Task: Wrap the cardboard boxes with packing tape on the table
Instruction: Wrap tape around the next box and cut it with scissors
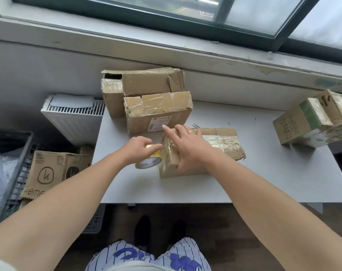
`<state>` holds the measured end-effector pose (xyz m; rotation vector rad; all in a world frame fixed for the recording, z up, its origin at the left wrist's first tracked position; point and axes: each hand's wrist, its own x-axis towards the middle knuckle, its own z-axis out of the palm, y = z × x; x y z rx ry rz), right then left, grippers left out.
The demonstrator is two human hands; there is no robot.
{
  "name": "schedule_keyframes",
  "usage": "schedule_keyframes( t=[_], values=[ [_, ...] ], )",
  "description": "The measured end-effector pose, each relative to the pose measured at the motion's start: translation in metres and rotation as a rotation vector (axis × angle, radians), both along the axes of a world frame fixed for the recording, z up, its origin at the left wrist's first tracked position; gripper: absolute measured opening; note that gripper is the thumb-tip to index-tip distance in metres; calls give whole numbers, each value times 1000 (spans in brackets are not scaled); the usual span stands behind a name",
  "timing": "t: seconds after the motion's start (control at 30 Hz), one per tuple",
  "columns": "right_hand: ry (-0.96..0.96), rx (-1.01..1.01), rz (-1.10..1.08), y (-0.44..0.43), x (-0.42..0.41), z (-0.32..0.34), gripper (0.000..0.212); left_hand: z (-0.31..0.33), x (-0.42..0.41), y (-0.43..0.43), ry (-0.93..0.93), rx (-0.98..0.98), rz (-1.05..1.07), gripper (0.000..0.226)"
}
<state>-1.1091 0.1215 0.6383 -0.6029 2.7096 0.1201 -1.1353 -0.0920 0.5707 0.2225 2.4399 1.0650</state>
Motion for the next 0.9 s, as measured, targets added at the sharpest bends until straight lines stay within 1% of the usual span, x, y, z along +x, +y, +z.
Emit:
schedule_keyframes(
  t=[0.1,0.23,0.37,0.47,0.5,0.57,0.63,0.67,0.73,0.8,0.9],
  values=[
    [38,-110,-22,20,0,17,130,30,-9,-7,29,85,-7,51],
    [97,-306,-81,42,3,46,131,92,-21,-4,128,115,-116,44],
    [147,-537,-126,61,6,71,132,148,-30,5,253,59,-193,35],
    [131,-679,-199,62,9,76,130,174,-36,12,299,2,-263,28],
    [113,-727,-226,64,10,73,130,179,-38,13,306,-27,-282,26],
    [78,-832,-302,74,12,64,128,184,-45,11,338,-144,-300,26],
    [85,-937,-433,91,15,54,127,185,-54,1,326,-250,-278,38],
    [96,-967,-487,98,16,51,127,183,-57,-4,302,-293,-262,40],
    [105,-984,-525,105,19,47,126,177,-61,-7,272,-384,-259,41],
    [105,-995,-524,108,20,45,122,170,-64,-3,263,-401,-245,43],
    [51,-978,-519,114,25,46,126,167,-71,0,264,-328,-236,45]
  ],
)
